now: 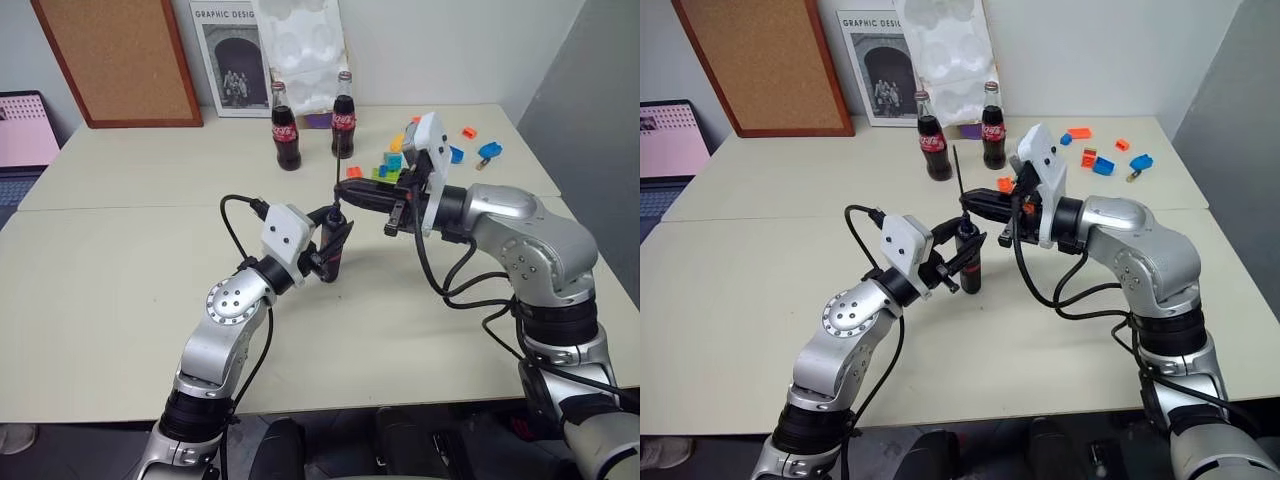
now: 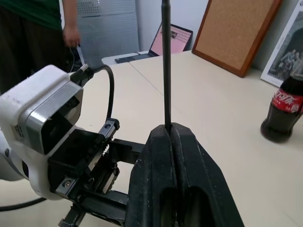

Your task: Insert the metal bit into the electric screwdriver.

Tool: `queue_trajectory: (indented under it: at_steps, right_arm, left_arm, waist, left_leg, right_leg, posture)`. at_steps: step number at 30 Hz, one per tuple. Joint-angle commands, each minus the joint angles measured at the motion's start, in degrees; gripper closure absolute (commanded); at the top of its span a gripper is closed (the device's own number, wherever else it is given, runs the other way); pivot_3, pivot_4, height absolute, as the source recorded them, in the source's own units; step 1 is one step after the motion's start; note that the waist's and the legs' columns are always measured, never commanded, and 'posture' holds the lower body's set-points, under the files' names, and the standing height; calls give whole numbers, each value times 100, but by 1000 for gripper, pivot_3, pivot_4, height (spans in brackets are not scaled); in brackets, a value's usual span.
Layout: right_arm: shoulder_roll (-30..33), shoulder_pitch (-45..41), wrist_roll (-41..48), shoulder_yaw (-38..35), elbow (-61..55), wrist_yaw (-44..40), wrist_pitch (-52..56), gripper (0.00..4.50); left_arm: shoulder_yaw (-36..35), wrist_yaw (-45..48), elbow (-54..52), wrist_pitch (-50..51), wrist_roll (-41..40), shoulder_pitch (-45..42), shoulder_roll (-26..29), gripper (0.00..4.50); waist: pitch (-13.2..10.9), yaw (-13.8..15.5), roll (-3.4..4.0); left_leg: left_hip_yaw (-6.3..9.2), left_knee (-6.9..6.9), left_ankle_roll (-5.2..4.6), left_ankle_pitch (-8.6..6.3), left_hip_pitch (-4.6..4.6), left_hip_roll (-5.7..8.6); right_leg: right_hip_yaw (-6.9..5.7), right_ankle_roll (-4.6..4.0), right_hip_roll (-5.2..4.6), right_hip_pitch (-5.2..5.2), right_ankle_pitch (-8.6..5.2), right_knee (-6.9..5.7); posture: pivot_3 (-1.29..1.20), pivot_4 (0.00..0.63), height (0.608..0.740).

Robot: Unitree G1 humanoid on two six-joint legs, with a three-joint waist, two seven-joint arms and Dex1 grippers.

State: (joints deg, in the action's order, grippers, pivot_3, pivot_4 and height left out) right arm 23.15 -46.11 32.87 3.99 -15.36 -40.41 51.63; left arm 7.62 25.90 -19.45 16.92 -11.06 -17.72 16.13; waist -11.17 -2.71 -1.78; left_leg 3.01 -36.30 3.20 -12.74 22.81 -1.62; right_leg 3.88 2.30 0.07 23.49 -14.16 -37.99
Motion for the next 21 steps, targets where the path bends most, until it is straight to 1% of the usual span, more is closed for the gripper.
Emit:
queue_trajectory:
  at_steps: [1,8,15,18,21]
  right_arm:
    - [52,134,9,129,73,77,289,4500]
    - [159,169,-83,346,-121,23,174,4500]
    - [21,288,125,271,-363,338,598,4500]
    - [-171,376,288,172,-493,632,916,4500]
    - [-177,531,247,264,-589,761,979,4500]
  left_arm:
    - [-58,-38,-90,-10,85,47,61,2877]
    - [-61,-50,-91,17,89,36,58,2877]
    - [-75,-78,-57,21,96,1,43,2877]
    - [-59,-79,-53,2,106,-10,33,2877]
    - [-54,-77,-32,-14,116,-23,29,2877]
  waist:
    - [0,-7,0]
    - [0,-18,0]
    - [1,-19,0]
    - [3,-20,0]
    - [6,-20,3]
  left_leg:
    - [0,1,0,0,0,0]
    - [0,11,0,0,-2,0]
    - [0,14,0,0,-3,0]
    - [0,14,0,0,-3,0]
    - [0,16,0,0,-3,0]
  right_leg:
    - [0,0,0,0,0,1]
    - [-1,0,0,0,0,6]
    - [0,0,0,0,0,6]
    - [0,0,0,0,0,6]
    - [1,0,0,0,0,6]
  posture:
    - [0,150,740]
    - [0,150,740]
    - [0,150,740]
    - [0,150,740]
    - [0,150,740]
